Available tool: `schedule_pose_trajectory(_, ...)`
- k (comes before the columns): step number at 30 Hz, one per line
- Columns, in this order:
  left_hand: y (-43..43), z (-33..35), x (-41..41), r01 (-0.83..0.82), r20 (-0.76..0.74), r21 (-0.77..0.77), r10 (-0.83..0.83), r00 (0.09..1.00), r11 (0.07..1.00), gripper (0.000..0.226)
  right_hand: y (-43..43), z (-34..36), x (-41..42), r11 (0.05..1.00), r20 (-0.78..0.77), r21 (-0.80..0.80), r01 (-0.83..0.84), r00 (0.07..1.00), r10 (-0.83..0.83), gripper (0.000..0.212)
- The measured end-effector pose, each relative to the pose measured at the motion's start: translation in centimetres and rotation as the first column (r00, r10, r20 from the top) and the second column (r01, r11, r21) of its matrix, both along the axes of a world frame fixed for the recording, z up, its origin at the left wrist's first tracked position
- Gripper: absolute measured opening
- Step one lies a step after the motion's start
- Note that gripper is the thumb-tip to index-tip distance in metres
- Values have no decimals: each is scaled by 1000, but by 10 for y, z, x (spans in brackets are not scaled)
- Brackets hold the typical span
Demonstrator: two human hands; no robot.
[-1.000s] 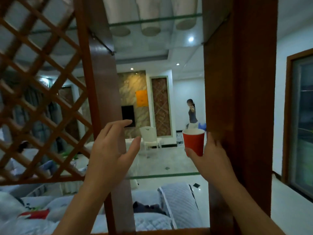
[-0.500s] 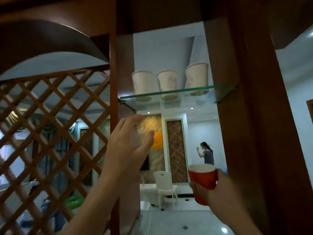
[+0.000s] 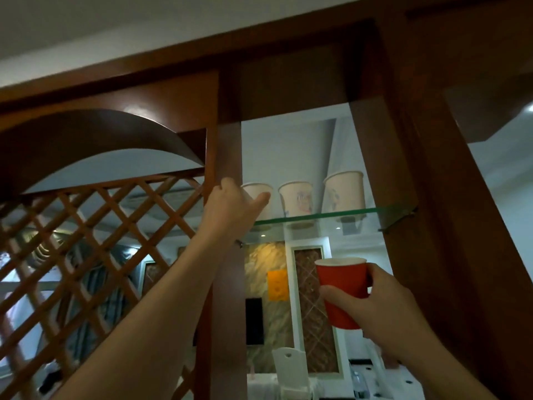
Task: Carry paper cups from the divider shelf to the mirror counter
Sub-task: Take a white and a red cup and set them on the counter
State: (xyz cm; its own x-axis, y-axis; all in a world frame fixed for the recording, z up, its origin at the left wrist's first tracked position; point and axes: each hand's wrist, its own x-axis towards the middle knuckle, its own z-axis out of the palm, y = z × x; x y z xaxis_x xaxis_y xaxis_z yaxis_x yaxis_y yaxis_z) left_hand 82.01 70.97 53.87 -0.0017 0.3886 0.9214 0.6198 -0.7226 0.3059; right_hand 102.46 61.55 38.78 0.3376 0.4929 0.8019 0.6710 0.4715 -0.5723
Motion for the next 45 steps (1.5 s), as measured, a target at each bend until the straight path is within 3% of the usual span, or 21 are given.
schedule_pose_trajectory(3, 6, 15, 8, -60, -54, -186, 51, 997, 981, 91, -2, 9, 0, 999, -2, 24, -36, 999, 36, 62)
schedule_pose_trajectory(5, 12, 19, 11, -80, -60, -226, 68, 996, 971, 98, -4, 12, 1, 998, 0, 32, -49, 999, 49, 67)
schedule_pose_trajectory(12, 27, 20, 10, -1, 37, -164, 8, 999, 987, 95, -9, 13, 5, 997, 21, 63, -46, 999, 45, 78)
schedule_pose_trajectory(17, -2, -5, -7, 279, 140, 15, -279, 950, 960, 74, -23, 14, 4, 994, 28, 102, -35, 999, 32, 62)
schedule_pose_trajectory(20, -35, -37, -13, 446, 160, 148, -466, 870, 883, 61, -38, 8, 1, 992, 34, 122, -27, 999, 23, 60)
schedule_pose_trajectory(23, -60, -81, -7, 569, 127, 169, -590, 797, 805, 62, -58, -8, -1, 993, 22, 108, -49, 999, 47, 59)
schedule_pose_trajectory(29, -84, -190, 23, 743, 178, 27, -734, 655, 669, 64, -105, -71, 4, 998, -11, 53, 24, 1000, -24, 65)
schedule_pose_trajectory(32, -96, -244, 43, 817, 210, -79, -792, 573, 571, 61, -135, -114, 12, 994, -61, 9, 106, 993, -105, 74)
schedule_pose_trajectory(35, -116, -291, 68, 871, 259, -165, -832, 491, 463, 60, -171, -155, 18, 980, -133, -62, 190, 971, -197, 69)
schedule_pose_trajectory(40, -159, -361, 105, 926, 295, -302, -901, 317, 227, 63, -236, -216, 27, 911, -272, -187, 369, 871, -408, 72)
schedule_pose_trajectory(45, -209, -416, 142, 900, 267, -433, -946, 184, 52, 68, -306, -264, 28, 767, -273, -310, 561, 720, -638, 89)
